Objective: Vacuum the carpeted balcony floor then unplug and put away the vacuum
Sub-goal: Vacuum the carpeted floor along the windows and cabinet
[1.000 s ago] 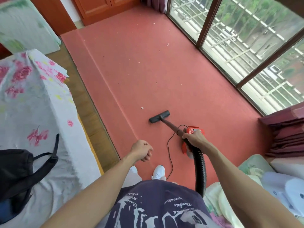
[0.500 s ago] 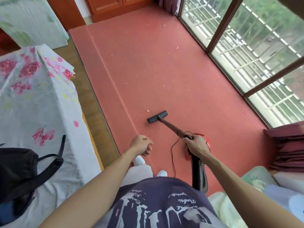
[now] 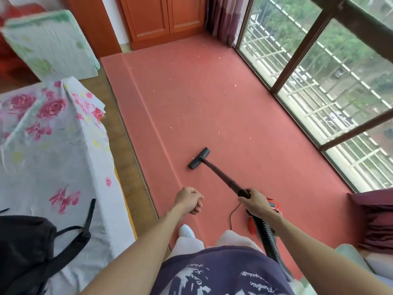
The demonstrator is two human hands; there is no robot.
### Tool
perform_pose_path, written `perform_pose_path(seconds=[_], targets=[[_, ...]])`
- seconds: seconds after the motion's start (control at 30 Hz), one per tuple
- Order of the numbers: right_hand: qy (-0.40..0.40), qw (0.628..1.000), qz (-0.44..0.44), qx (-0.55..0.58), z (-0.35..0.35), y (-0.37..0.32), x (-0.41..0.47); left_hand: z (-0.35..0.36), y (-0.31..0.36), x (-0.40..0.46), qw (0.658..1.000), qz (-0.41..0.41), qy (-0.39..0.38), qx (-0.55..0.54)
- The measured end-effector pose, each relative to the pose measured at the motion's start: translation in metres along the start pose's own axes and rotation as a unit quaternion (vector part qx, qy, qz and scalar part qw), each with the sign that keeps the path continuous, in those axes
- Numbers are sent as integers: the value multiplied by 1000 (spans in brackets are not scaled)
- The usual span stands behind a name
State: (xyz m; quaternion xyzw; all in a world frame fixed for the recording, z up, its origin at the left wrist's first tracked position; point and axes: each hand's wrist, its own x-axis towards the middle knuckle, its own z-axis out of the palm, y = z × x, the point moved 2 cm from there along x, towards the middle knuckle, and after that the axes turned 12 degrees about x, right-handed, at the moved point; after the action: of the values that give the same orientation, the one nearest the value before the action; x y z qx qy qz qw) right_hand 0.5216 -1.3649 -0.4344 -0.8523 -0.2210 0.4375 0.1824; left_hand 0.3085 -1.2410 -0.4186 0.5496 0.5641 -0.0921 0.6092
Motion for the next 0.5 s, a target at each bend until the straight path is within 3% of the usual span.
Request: perform_pose_path(seconds=[0.17,0.5], targets=[[38,997,-29,58,-5,4,-10,-19,-16,5,999,-20,14,-37],[-43,996,61,48,10,12,23,-26,-40,1,997,-21,38,-61]])
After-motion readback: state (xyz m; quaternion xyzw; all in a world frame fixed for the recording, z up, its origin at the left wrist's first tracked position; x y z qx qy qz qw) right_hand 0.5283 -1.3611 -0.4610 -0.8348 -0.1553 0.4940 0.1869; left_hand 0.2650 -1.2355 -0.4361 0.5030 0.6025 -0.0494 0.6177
